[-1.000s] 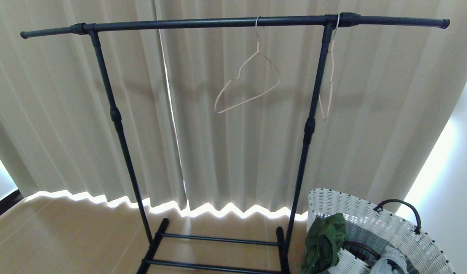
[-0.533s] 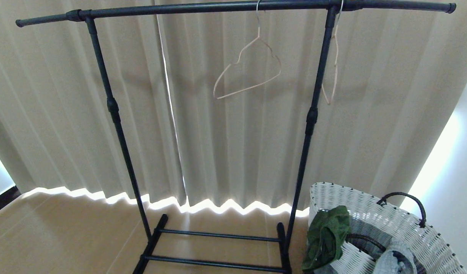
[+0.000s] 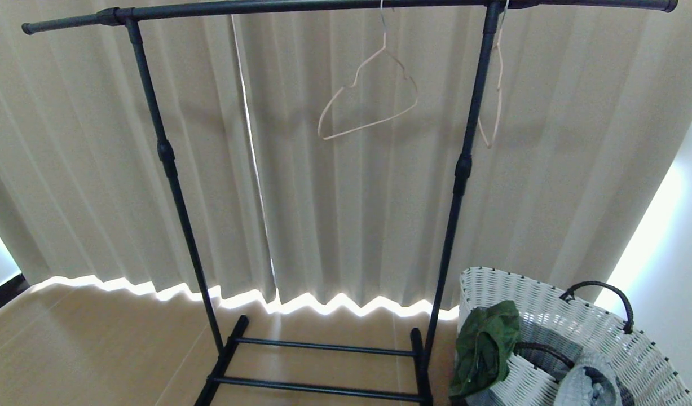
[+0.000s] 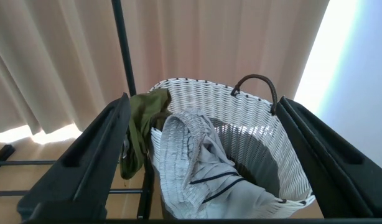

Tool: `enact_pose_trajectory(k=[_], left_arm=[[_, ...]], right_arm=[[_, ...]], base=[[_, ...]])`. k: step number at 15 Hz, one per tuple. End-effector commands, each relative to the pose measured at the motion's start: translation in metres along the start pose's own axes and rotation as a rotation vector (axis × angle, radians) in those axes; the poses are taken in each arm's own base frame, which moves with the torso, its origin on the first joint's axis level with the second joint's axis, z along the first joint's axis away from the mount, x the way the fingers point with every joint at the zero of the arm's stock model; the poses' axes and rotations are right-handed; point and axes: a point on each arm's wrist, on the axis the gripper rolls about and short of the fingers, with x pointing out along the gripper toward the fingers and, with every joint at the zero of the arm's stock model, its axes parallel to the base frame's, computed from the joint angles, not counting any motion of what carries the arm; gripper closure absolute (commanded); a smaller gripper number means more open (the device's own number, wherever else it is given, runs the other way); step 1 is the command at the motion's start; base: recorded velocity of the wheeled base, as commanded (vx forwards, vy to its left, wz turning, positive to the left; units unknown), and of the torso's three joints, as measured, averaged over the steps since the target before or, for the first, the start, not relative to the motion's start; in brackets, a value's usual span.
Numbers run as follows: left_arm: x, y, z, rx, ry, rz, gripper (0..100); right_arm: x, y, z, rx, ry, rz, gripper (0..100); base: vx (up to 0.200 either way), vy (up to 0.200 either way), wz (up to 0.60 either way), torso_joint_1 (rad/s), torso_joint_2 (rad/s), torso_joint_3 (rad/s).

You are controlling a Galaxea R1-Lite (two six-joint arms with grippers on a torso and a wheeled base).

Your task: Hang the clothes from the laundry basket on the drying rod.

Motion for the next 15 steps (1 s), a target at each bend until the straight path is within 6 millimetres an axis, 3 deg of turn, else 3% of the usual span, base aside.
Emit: enact_pose_trajectory(k=[1, 7, 15], left_arm=[[0.0001, 0.0000, 0.0001, 0.000, 0.001, 0.000, 0], [0.0000, 0.0000, 0.0000, 0.000, 0.000, 0.001, 0], [0.0001, 0.0000, 0.0000, -0.002, 0.001, 0.001, 0]], right_arm=[[0.0001, 0.0000, 0.0000, 0.000, 0.002, -0.002, 0], [0.0002, 0.0000, -0.0002, 0.000, 0.002, 0.000, 0], [0.0001, 0.0000, 0.0000, -0.001, 0.002, 0.000, 0]], base=[[0.000, 0.000, 0.00, 0.000, 0.00, 0.000], [0.000, 0.000, -0.50, 0.003, 0.00, 0.004], [0.000, 0.000, 0.00, 0.000, 0.00, 0.000]])
